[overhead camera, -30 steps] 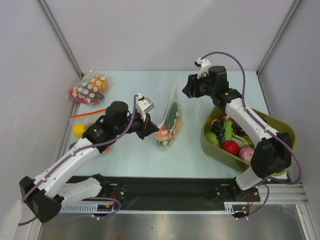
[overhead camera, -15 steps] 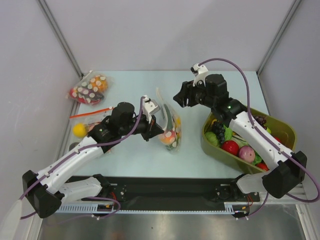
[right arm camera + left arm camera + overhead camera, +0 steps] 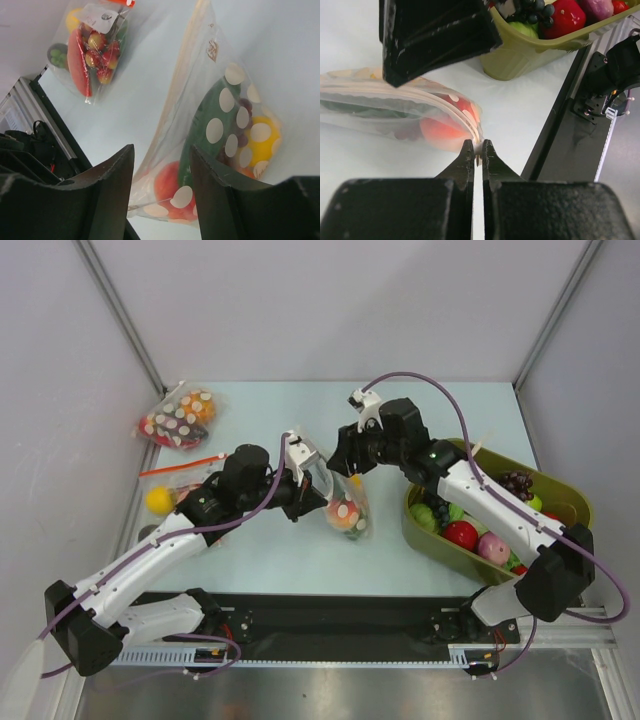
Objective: Open the zip-top bag and remove the fake food
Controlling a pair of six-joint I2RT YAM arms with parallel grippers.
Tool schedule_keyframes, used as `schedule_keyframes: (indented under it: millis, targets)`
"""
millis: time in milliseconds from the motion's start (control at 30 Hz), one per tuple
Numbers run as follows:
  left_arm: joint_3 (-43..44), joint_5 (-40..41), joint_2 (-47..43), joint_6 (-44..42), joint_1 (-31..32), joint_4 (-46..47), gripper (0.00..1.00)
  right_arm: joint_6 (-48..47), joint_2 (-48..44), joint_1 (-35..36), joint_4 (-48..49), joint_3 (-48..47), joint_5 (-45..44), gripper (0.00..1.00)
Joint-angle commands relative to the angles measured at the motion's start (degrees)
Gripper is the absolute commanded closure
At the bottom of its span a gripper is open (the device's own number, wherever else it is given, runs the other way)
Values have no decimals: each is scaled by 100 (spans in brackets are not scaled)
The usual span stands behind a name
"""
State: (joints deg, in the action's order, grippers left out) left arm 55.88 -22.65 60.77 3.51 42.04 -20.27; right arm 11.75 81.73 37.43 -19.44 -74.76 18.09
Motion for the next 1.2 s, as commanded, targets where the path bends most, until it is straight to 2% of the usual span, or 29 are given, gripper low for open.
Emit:
schedule_keyframes:
  millis: [0, 133, 267, 300, 433, 500, 567, 633, 667, 700, 733, 767, 833, 933, 1167]
  targets:
    - [204, -11, -74, -34, 50, 217, 100, -190, 220, 115, -253, -381, 274, 47]
    - [195, -11, -74, -43, 59, 190, 100, -287, 404, 212, -420, -469, 441, 50]
    - [195, -2, -101, -52, 67, 173, 100, -331, 501, 265, -438, -522, 529, 62]
    - [195, 7, -109, -52, 67, 173, 100, -340, 554, 265, -472, -548, 564, 66]
    - [178, 68, -109, -52, 85, 147, 100, -366, 589, 282, -447, -575, 556, 100]
    - [169, 147, -101, 0, 85, 120, 99, -366, 563, 282, -376, -522, 503, 100]
    - [160, 419, -171, 88, 85, 68, 82, -358, 484, 282, -324, -461, 398, 100]
    - [73, 961, -302, 255, 76, 58, 71, -340, 362, 282, -201, -338, 354, 100]
    - [20, 1243, -486, 351, 76, 93, 56, -314, 335, 282, -157, -294, 345, 100]
    - [-41, 1463, -566, 552, 15, 128, 50, -296, 282, 282, -78, -250, 353, 100]
    - [-120, 1927, -627, 668, -38, 155, 39, -287, 221, 282, -51, -171, 353, 100]
    - [-147, 2123, -715, 973, -116, 138, 36, -278, 194, 282, -25, -127, 353, 100]
    - [-278, 2248, -777, 1352, -545, 146, 32, -243, 115, 282, 54, 13, 336, 100]
    - [-646, 1828, -865, 2074, -1171, 584, 31, -208, -43, 274, 160, 154, 336, 100]
    - [-833, 1677, -646, 2680, -1312, 1121, 29, -138, -307, 291, 283, 427, 371, 100]
